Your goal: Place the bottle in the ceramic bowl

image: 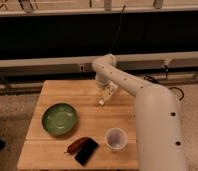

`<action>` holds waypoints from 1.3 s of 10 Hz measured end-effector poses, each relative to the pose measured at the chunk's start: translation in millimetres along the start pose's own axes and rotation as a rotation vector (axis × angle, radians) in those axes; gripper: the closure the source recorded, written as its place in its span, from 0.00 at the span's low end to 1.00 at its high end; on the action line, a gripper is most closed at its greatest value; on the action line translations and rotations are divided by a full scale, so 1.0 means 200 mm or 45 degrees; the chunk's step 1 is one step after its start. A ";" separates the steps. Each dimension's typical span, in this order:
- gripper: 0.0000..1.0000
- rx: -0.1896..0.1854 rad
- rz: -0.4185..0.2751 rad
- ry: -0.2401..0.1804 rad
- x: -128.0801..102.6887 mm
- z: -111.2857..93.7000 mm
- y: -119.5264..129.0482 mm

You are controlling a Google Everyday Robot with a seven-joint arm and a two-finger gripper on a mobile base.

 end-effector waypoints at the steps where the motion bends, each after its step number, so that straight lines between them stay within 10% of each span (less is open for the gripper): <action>1: 0.20 0.001 -0.002 -0.002 0.00 0.00 0.00; 7: 0.20 0.004 -0.043 0.015 0.29 -0.07 0.04; 13: 0.20 0.066 -0.113 0.019 0.33 0.01 0.03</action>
